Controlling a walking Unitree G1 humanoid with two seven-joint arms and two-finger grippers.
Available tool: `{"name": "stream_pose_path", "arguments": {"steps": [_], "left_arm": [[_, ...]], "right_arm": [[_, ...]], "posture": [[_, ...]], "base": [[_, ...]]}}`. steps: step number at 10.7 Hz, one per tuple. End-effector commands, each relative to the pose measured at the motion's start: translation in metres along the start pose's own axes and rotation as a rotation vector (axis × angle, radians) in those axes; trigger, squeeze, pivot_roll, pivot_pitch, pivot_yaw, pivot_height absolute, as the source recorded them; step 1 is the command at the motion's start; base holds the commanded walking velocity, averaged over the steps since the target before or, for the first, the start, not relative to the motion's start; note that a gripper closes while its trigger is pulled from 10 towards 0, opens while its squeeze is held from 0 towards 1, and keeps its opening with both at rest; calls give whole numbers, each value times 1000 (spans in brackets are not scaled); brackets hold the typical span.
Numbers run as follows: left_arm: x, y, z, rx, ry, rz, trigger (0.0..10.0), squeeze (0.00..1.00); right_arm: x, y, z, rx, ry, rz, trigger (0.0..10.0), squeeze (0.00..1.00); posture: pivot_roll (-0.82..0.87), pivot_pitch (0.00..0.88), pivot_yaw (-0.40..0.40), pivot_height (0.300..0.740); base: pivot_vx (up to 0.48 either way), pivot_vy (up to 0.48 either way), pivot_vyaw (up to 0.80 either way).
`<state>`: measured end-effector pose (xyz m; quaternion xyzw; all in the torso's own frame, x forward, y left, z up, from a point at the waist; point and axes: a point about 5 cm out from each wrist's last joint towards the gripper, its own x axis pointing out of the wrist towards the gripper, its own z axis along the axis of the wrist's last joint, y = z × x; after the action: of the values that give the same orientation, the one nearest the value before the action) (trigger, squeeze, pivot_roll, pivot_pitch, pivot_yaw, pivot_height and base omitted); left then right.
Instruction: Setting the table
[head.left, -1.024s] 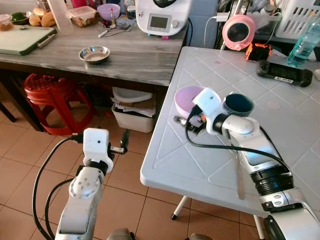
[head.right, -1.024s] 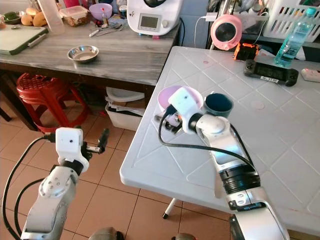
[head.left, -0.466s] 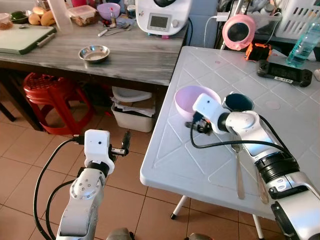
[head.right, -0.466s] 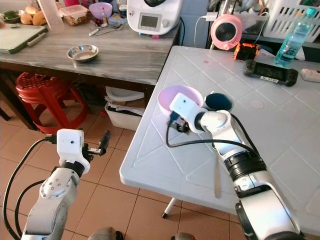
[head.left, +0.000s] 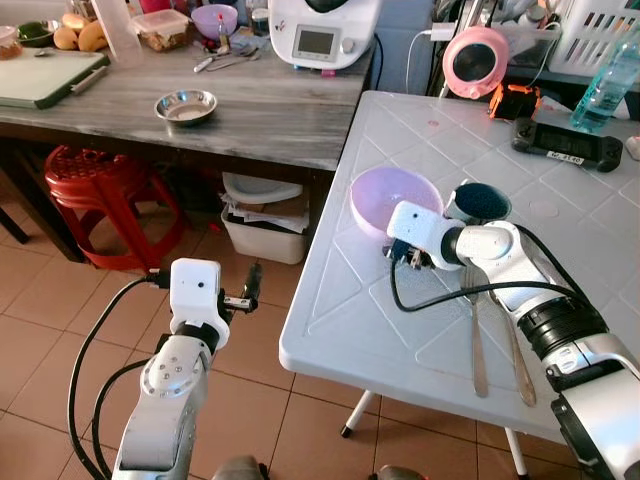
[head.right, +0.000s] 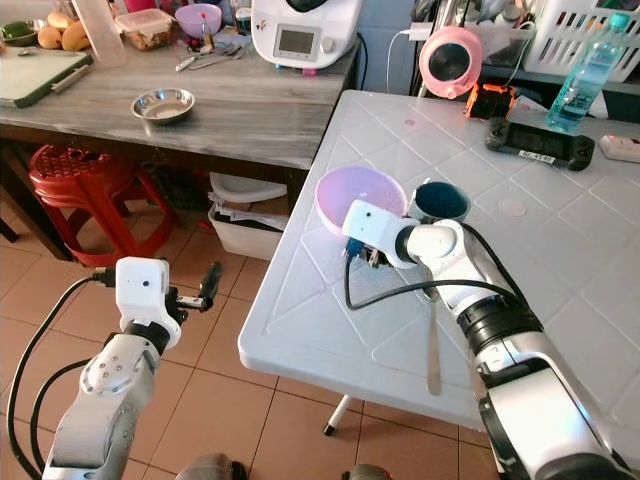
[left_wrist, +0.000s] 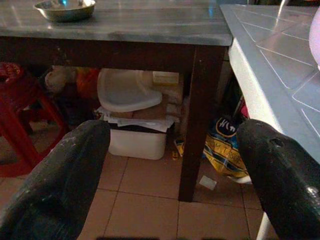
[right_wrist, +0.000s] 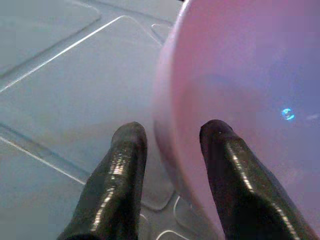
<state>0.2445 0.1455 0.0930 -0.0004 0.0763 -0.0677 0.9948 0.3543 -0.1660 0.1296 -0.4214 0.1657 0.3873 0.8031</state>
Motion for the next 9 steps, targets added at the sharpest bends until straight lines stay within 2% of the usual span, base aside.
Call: {"name": "stream_pose_path", "arguments": {"steps": [1,5,9], "left_arm": [[1,1,0,3,13,5,10000,0],[2,4,1,-12,2,41,10000,0],[10,7,6,-2,-26,75,10000,0]], "right_arm": [[-2,-6,2,-38,4,-11,0,0],[-3,-10,1,-71,-40,-56,0,0],[-4,-18,5,-113,-103,-157,0,0]], "posture": [[13,12,31,740],[16,0,20,740],[20,0,13,740]], "base": [[0,0,0],[0,0,0],[0,0,0]]}}
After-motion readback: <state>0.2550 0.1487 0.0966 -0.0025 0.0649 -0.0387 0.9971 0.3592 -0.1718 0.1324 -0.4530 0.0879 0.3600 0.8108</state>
